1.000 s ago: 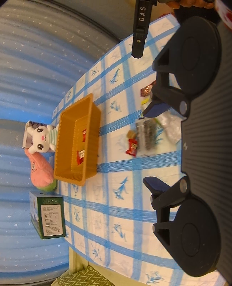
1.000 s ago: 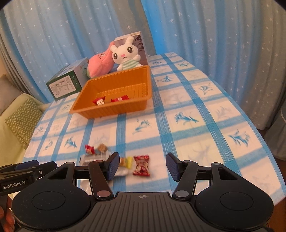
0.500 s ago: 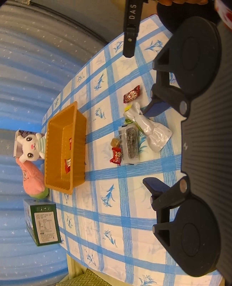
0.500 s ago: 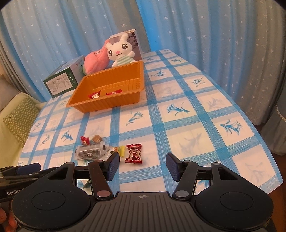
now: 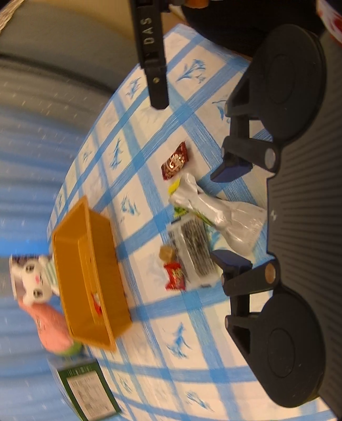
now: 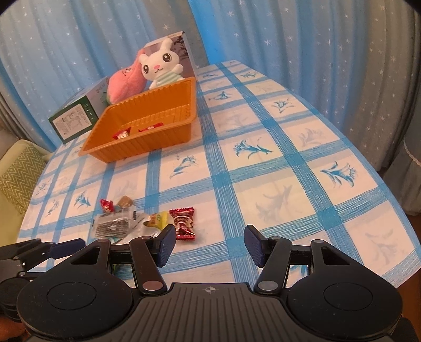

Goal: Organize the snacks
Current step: 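Grasp the silver foil pouch with the left tool while the right tool grasps a red-brown candy bar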

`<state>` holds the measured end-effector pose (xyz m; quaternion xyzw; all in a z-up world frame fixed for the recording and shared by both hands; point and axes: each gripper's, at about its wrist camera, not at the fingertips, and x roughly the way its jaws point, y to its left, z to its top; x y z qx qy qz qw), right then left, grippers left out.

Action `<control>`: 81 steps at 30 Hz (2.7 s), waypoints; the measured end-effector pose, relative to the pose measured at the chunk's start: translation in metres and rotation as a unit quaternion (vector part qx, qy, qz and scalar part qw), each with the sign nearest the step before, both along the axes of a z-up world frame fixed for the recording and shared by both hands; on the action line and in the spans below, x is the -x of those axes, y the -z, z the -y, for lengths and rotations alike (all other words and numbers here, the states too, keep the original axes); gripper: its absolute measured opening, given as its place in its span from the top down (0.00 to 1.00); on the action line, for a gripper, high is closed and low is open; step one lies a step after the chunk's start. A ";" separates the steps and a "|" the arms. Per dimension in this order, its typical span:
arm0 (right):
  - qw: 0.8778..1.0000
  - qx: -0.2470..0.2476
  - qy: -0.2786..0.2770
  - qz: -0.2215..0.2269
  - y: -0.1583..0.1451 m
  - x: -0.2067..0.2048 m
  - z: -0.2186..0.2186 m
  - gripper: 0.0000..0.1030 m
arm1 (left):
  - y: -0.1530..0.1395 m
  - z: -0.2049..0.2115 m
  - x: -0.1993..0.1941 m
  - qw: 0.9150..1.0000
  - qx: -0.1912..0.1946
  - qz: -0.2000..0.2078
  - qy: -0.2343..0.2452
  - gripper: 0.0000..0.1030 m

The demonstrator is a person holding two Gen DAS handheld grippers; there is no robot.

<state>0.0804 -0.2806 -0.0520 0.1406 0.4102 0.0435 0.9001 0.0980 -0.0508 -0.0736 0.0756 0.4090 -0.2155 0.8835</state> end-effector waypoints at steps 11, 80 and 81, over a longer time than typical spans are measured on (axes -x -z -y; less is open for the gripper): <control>1.000 -0.009 0.004 -0.017 0.017 -0.014 0.001 0.44 | 0.023 0.028 -0.028 0.994 -0.062 -0.016 0.088 0.66; 0.993 0.043 -0.107 0.029 -0.022 -0.086 -0.058 0.80 | -0.057 -0.054 -0.058 0.983 0.075 -0.010 -0.166 0.73; 0.993 0.042 -0.108 0.032 -0.025 -0.090 -0.058 0.80 | -0.060 -0.055 -0.063 0.983 0.076 -0.009 -0.167 0.73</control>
